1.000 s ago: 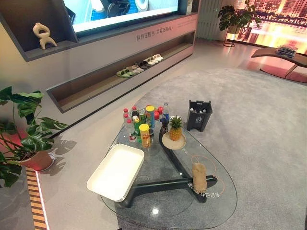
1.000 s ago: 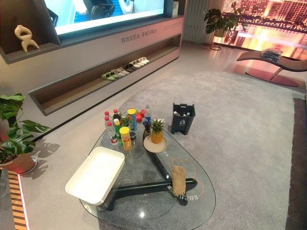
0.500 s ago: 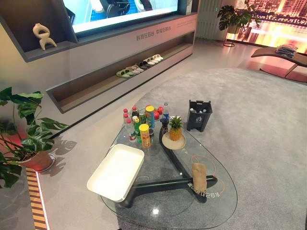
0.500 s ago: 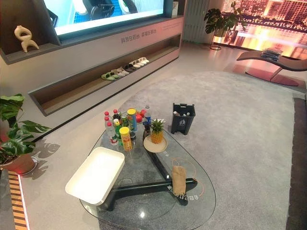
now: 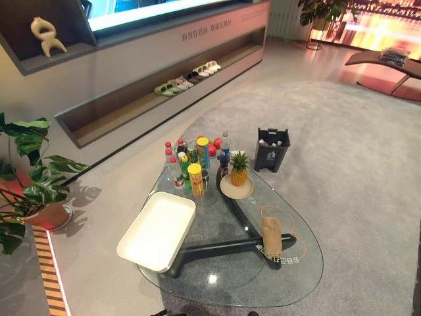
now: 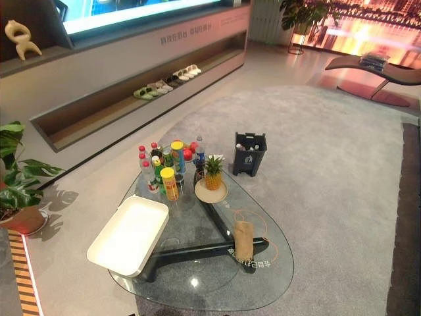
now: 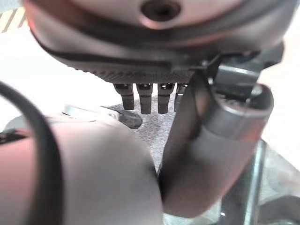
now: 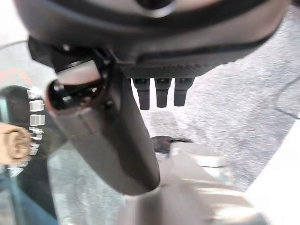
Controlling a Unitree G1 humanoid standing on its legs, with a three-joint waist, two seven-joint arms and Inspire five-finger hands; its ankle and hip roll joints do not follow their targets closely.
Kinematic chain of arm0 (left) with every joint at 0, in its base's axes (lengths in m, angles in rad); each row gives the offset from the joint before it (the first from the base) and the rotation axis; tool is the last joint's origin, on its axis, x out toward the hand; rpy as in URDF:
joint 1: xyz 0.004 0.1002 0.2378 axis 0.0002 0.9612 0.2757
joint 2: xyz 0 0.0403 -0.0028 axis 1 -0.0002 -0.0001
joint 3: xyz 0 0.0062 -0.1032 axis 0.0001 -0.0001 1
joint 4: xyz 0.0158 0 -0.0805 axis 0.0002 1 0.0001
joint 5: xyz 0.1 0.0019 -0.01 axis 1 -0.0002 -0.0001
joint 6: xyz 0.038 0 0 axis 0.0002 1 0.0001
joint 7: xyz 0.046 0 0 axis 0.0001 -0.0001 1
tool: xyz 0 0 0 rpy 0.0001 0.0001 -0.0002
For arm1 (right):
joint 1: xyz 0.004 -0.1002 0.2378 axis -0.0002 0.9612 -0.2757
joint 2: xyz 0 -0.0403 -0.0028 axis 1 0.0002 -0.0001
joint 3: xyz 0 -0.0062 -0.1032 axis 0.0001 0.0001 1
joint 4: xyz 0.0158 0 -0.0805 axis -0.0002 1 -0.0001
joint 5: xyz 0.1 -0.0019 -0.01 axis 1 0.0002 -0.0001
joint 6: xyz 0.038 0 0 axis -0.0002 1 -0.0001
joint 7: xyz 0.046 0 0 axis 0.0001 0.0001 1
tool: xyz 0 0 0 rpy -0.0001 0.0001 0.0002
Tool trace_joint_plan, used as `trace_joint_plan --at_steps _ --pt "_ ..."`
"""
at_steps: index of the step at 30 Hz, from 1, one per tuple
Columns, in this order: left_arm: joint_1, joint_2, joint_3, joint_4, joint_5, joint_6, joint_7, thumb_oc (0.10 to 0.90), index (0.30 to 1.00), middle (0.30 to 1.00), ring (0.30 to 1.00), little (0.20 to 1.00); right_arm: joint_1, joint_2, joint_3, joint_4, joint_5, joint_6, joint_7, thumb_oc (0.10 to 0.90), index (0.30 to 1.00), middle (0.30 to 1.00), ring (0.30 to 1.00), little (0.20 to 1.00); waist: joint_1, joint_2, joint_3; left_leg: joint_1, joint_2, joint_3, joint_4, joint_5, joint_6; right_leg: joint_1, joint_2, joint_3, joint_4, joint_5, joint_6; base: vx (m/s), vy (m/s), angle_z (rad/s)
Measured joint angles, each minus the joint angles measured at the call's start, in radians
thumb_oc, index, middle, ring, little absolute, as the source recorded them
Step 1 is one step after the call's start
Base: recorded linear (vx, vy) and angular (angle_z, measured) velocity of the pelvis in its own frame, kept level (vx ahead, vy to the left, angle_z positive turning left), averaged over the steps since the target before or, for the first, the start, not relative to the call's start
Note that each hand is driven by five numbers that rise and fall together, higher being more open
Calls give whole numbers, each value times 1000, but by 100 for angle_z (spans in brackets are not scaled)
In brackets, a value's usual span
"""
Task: Wipe the table with a cloth and put it in the basket.
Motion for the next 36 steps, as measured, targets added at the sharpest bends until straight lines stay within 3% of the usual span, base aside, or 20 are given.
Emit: trace_joint_plan --at_steps 6,10,15,17,20,24,29,36 --pt "-57 18 0 -19 -1 -7 12 800 900 900 900 900 -75 -1 12 -62 66 -136 -30 800 900 900 900 900 6 -29 96 -56 2 -10 29 4 -6 -40 3 -5 0 11 -4 -80 -53 3" --pt "-89 24 -1 -37 -2 -15 13 800 900 900 900 900 -109 -2 11 -122 79 -200 -65 800 900 900 900 900 8 -34 151 -109 -2 -26 59 5 -7 -73 2 -8 1 24 -9 -106 11 9" --pt "-106 18 -41 -103 -44 -45 35 800 900 900 900 900 -126 -2 30 -403 79 -187 -212 800 900 900 900 900 -2 -9 232 -172 -13 -33 96 5 -8 -129 -8 -11 28 31 -9 -96 55 2" --pt "-104 15 -79 -159 -80 -54 61 800 900 900 900 900 -109 -4 79 -607 76 -137 -327 800 900 900 900 900 -6 4 258 -208 -19 -33 110 5 -7 -164 -14 -11 40 32 -6 -101 75 -1" --pt "-123 9 -97 -218 -119 -57 79 800 900 900 900 900 -128 -5 110 -775 56 -104 -422 800 900 900 900 900 -9 5 311 -261 -26 -33 138 7 -5 -225 -22 -6 83 30 -4 -83 63 0" --pt "-161 8 -118 -227 -155 -64 94 800 900 900 900 900 -159 -6 121 -825 25 -85 -514 800 900 900 900 900 -9 -1 364 -282 -36 -35 151 9 -1 -257 -35 -5 122 21 3 -36 43 3" --pt "-168 10 -121 -233 -177 -87 99 800 900 900 900 900 -172 -2 122 -852 26 -107 -595 800 900 900 900 900 -32 -2 379 -331 -49 -32 165 13 5 -315 -52 -2 157 12 9 -34 48 2" --pt "-191 11 -151 -259 -181 -98 124 800 900 900 900 900 -229 -2 123 -908 6 -122 -720 800 900 900 900 900 -32 4 394 -399 -54 -24 184 17 10 -403 -56 17 204 9 10 -7 29 -5"
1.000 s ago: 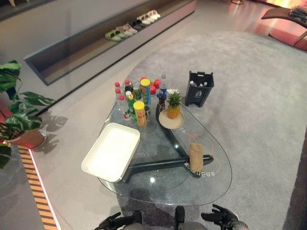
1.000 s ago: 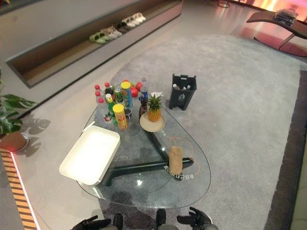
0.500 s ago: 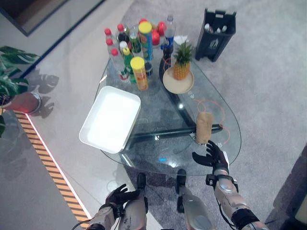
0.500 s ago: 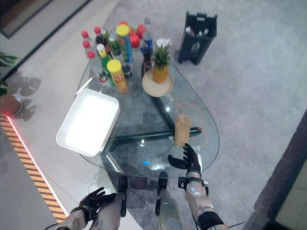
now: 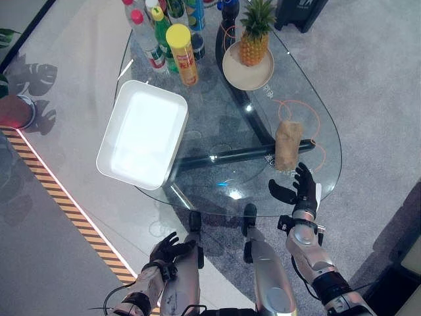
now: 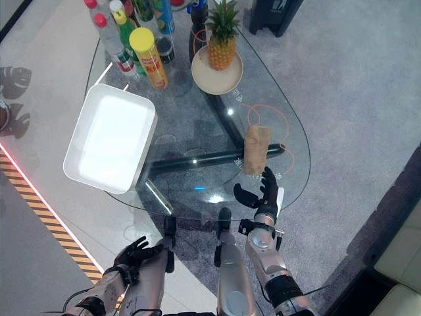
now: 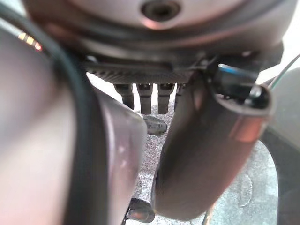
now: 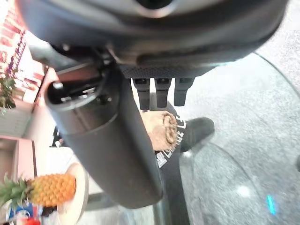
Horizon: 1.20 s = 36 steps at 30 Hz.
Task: Wipe the table with a cloth and put it in the basket.
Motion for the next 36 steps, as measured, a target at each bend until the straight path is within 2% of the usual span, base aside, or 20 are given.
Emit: trace_joint_plan --at_steps 4,8,15,20,36 --pt "-16 1 -8 -25 -18 3 18 800 900 900 900 900 -48 -27 13 -74 -132 13 -105 800 900 900 900 900 0 7 4 -55 -8 0 24 3 4 -63 -8 4 39 -11 1 17 35 1" --pt "-24 1 -10 -44 -19 4 25 800 900 900 900 900 -119 -72 11 -96 -249 42 -163 800 900 900 900 900 2 12 7 -95 -17 0 38 6 9 -110 -19 7 72 -17 2 21 22 3" --pt "-27 5 -16 -69 -19 5 25 800 900 900 900 900 -156 -76 17 -117 -255 64 -190 800 900 900 900 900 3 13 8 -143 -24 0 56 8 12 -166 -29 8 109 -27 4 10 10 1" --pt "-59 23 -46 -109 -19 8 41 800 900 900 900 900 -201 -77 20 -118 -256 97 -217 800 900 900 900 900 4 13 13 -234 -33 -2 99 8 13 -267 -40 13 176 -41 3 28 40 4" --pt "-68 32 -48 -154 -63 11 67 800 900 900 900 900 -210 -75 25 -111 -252 159 -342 800 900 900 900 900 2 13 13 -339 -46 -1 137 7 15 -372 -50 29 211 -40 5 24 19 0"
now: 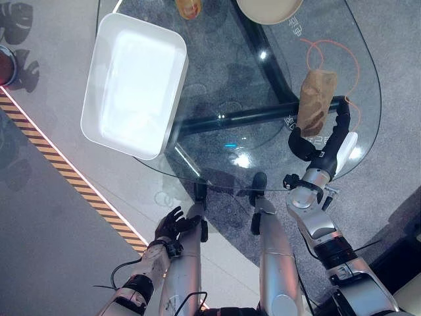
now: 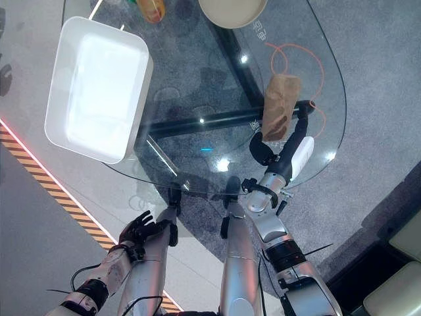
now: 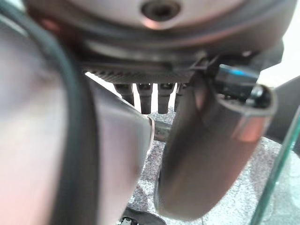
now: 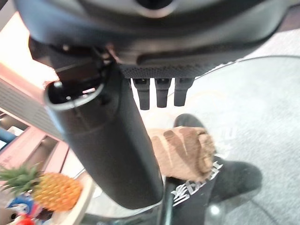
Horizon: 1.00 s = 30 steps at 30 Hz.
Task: Wipe the table with a cloth and put it in the basket.
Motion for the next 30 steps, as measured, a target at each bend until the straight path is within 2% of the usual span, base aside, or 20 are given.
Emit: trace_joint_plan --at_steps 9,16,30 --pt "-3 5 -3 -20 -31 2 13 800 900 900 900 900 -53 -1 0 44 12 2 -20 800 900 900 900 900 1 0 0 -33 -1 -1 3 0 0 -34 0 1 5 0 0 0 0 0" --pt "-27 14 -33 -20 -32 10 20 800 900 900 900 900 -87 -7 -1 47 116 -1 -20 800 900 900 900 900 5 0 0 -68 -1 -1 17 0 0 -70 -1 3 18 0 0 0 0 0" --pt "-34 24 -36 -45 -65 14 38 800 900 900 900 900 -176 -16 -7 79 196 0 -19 800 900 900 900 900 13 3 0 -113 -1 0 32 1 -2 -117 -1 7 37 -1 -2 0 0 0"
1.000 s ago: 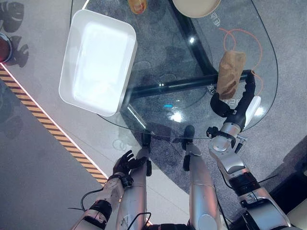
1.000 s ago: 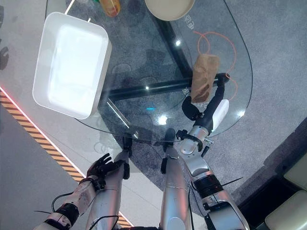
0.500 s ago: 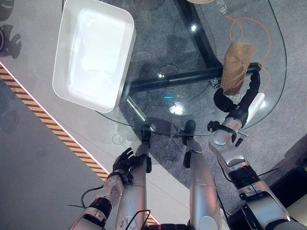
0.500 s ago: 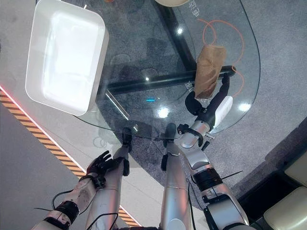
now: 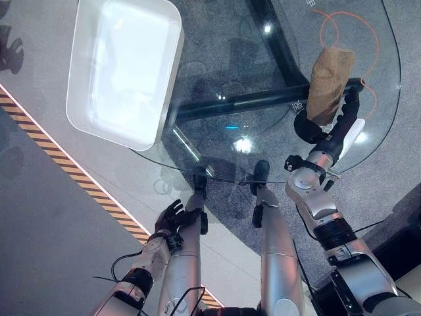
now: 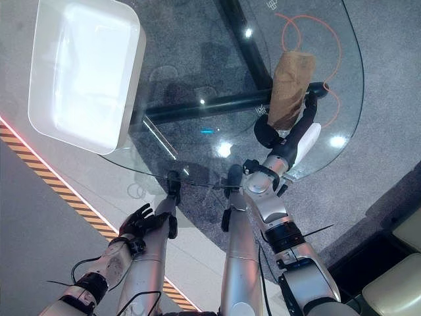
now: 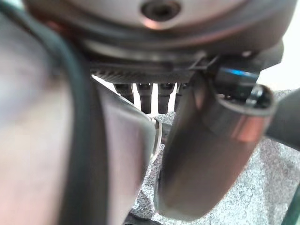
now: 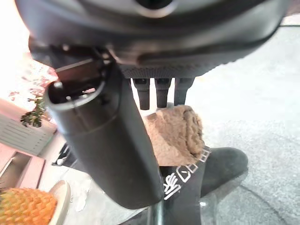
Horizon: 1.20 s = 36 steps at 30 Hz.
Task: Wipe the table with a cloth and put it in the basket.
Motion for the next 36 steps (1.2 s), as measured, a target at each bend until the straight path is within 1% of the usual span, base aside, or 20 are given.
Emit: trace_joint_plan --at_steps 3,12,15,16,17,19,21,22,24,27,36 --pt "-12 -1 0 -12 0 3 3 800 900 900 900 900 -8 -23 -1 17 0 1 4 800 900 900 900 900 15 3 1 -29 0 0 9 0 0 -30 -1 1 13 0 -2 0 0 0" --pt "-15 3 0 -18 -4 10 2 800 900 900 900 900 -41 -34 -9 35 11 11 12 800 900 900 900 900 17 4 2 -51 -1 -1 21 0 -1 -54 -2 1 29 -5 1 0 0 0" --pt "-23 2 -1 -19 -8 23 2 800 900 900 900 900 -56 -47 -13 36 23 23 19 800 900 900 900 900 17 10 5 -58 -1 -1 21 1 -1 -61 -2 2 32 -5 1 0 0 0" --pt "-26 2 -2 -19 -8 25 3 800 900 900 900 900 -60 -53 -12 37 30 31 21 723 834 834 834 823 18 10 5 -60 -1 -1 22 1 -1 -63 -2 2 32 -5 1 0 0 0" --pt "-29 3 -2 -19 -8 26 4 800 900 900 900 900 -70 -61 -12 44 34 43 22 476 622 622 622 576 17 10 5 -66 -1 -2 24 1 -1 -68 -2 2 32 -5 1 0 0 0" --pt "-32 4 -1 -19 -8 26 4 800 900 900 900 900 -85 -74 -15 47 29 60 21 333 500 500 500 433 16 10 5 -74 -1 -2 27 1 -1 -74 -2 1 33 -2 -4 0 0 0" --pt "-32 4 -1 -19 -8 26 4 800 900 900 900 900 -93 -85 -16 47 29 74 21 251 429 429 429 351 17 10 5 -74 -1 -2 30 1 -1 -74 -2 1 34 -2 -4 0 0 0" --pt "-32 4 -2 -19 -8 27 4 800 900 900 900 900 -103 -94 -16 57 31 78 21 147 340 340 340 247 17 10 5 -74 -1 -2 30 1 -1 -74 -2 1 34 -2 -4 0 0 0" --pt "-32 5 -2 -20 -8 27 4 800 900 900 900 900 -117 -101 -17 76 32 81 21 100 300 300 300 200 17 10 5 -75 -1 -3 31 1 -1 -74 -2 0 35 -3 -3 0 0 0" --pt "-32 5 -2 -22 -8 27 4 800 900 900 900 900 -145 -104 -33 125 41 89 21 100 300 300 300 200 19 10 5 -76 -1 -5 32 1 -2 -75 -2 -1 37 -6 0 0 0 0" --pt "-32 7 -2 -32 -10 29 6 800 900 900 900 900 -148 -107 -38 124 41 84 19 100 300 300 300 200 21 11 4 -87 -3 -8 37 1 -2 -88 -6 -3 50 -9 -4 1 0 0"
